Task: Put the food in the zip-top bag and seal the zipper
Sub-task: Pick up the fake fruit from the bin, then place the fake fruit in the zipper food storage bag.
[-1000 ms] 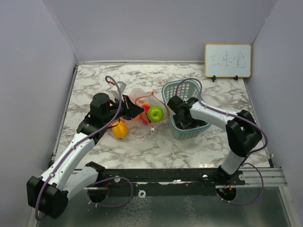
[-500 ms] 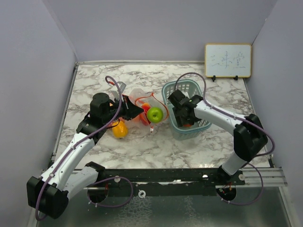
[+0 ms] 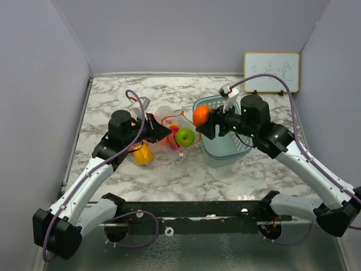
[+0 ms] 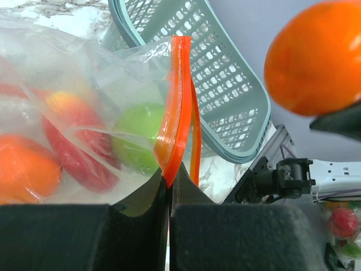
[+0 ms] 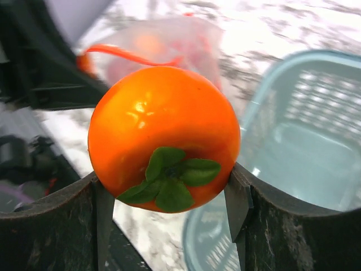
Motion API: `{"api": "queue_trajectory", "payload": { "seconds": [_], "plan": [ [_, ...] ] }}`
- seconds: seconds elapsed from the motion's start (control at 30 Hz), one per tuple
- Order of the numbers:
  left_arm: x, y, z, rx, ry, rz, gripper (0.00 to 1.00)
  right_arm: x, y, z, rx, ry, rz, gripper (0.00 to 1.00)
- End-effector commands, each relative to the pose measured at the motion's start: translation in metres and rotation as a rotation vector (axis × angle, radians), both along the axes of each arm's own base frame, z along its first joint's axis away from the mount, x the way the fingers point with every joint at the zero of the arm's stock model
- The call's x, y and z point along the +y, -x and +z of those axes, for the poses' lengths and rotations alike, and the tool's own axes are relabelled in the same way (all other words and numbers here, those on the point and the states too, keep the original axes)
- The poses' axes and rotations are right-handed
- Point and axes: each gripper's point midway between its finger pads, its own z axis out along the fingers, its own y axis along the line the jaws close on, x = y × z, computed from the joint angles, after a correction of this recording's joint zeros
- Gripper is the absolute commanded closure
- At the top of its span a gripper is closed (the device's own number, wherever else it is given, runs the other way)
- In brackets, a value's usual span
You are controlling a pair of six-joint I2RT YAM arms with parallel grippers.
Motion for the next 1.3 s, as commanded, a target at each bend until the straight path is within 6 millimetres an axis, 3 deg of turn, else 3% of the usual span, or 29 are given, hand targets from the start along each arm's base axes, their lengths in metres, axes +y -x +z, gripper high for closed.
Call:
{"api": "queue_trajectory", "payload": {
  "seconds": [0.0,0.13,0.27,0.43,0.57,0.67,0.83,1.0,1.07,1.17,1.27],
  "plan": [
    [-0.006,0.000,0.022,-0.027,0.069,-0.021,1.00,0.056,0.036,0.009,-0.010,-0.186,0.374,0.76],
    [-0.007,0.005,0.032,-0.028,0.098,-0.036,1.00,0.081,0.038,-0.006,0.023,-0.262,0.470,0.76],
    [-0.008,0.013,0.042,-0.031,0.108,-0.064,1.00,0.095,0.013,-0.026,0.027,-0.255,0.425,0.76],
    [-0.006,0.024,0.047,-0.020,0.127,-0.074,1.00,0.090,-0.038,-0.041,-0.023,-0.197,0.192,0.77],
    [-0.003,0.030,0.052,-0.023,0.130,-0.071,1.00,0.083,-0.059,-0.061,0.001,-0.111,0.092,0.78],
    [-0.003,0.027,0.054,-0.030,0.129,-0.059,1.00,0.089,-0.059,-0.070,0.009,-0.069,0.089,0.78],
    [-0.009,0.013,0.063,-0.055,0.147,-0.062,1.00,0.110,-0.036,-0.064,-0.035,-0.023,0.133,0.68],
    [-0.016,0.000,0.054,-0.048,0.147,-0.072,1.00,0.131,-0.008,-0.052,-0.064,-0.031,0.225,0.64],
    [-0.018,-0.003,0.054,-0.049,0.150,-0.074,1.00,0.136,0.000,-0.057,-0.058,-0.001,0.252,0.60],
    [-0.019,-0.005,0.054,-0.050,0.152,-0.077,1.00,0.131,0.002,-0.064,-0.054,0.050,0.242,0.50],
    [-0.017,-0.005,0.049,-0.046,0.136,-0.062,1.00,0.117,0.001,-0.056,-0.095,0.062,0.203,0.30]
  ]
}}
